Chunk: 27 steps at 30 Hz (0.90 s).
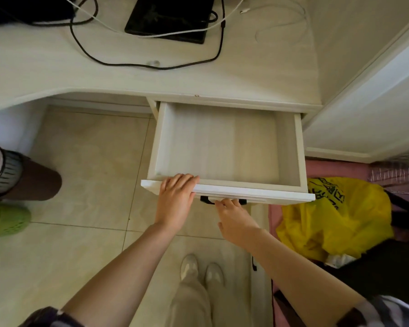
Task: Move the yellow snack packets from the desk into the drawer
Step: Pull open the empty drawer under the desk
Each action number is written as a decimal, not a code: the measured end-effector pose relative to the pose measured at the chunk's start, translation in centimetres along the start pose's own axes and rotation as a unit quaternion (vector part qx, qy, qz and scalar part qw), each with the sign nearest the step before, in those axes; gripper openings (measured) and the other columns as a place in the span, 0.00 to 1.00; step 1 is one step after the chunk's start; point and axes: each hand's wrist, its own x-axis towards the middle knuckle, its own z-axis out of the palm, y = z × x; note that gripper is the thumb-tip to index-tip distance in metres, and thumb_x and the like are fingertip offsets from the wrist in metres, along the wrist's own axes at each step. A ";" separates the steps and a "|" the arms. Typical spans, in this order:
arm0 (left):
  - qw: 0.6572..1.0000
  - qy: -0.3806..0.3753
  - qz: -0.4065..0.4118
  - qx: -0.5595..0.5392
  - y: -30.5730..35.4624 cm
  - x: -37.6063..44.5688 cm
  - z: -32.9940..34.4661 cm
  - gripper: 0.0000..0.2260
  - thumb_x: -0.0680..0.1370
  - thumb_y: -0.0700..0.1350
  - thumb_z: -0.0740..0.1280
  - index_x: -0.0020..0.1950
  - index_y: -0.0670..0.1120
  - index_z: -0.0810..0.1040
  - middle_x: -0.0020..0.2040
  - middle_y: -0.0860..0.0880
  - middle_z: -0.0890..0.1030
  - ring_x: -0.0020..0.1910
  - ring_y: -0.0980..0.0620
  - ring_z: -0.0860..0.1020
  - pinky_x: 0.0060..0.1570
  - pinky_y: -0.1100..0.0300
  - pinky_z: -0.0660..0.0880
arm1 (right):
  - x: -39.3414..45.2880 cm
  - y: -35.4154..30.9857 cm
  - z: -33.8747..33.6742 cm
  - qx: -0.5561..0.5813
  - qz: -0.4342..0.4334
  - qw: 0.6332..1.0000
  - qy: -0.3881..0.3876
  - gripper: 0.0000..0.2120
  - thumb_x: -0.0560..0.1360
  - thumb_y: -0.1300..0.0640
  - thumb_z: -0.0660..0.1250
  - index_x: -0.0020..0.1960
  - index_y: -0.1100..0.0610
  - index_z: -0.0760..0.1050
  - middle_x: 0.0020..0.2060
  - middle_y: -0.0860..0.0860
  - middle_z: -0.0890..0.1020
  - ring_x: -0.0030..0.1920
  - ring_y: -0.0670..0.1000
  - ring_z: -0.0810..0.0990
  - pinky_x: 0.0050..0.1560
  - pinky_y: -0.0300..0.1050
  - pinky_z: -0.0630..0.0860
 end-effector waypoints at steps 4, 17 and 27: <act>1.000 -0.021 -0.014 -0.010 0.7 -2.2 0.0 0.18 0.72 0.42 0.71 0.62 0.49 0.77 0.56 0.53 0.80 0.58 0.48 0.76 0.58 0.55 0.64 | -1.7 -0.5 1.2 0.007 0.008 1.000 -0.013 0.28 0.76 0.59 0.61 0.74 0.61 0.58 0.70 0.60 0.65 0.72 0.63 0.60 0.73 0.55 0.61; 0.999 -0.040 -0.032 -0.015 1.8 -4.8 -0.3 0.18 0.68 0.37 0.72 0.58 0.46 0.79 0.54 0.51 0.81 0.55 0.47 0.78 0.57 0.50 0.72 | -4.4 -1.4 2.5 0.057 0.017 0.997 -0.047 0.30 0.76 0.56 0.62 0.74 0.61 0.57 0.71 0.59 0.64 0.75 0.62 0.56 0.73 0.54 0.63; 0.978 -0.176 -0.075 -0.087 2.3 -5.8 -4.4 0.25 0.77 0.39 0.62 0.75 0.48 0.64 0.74 0.48 0.66 0.75 0.49 0.60 0.73 0.54 0.58 | -6.9 -2.5 -1.4 0.138 0.024 0.990 -0.003 0.22 0.79 0.56 0.58 0.72 0.56 0.63 0.69 0.54 0.70 0.69 0.55 0.68 0.67 0.49 0.69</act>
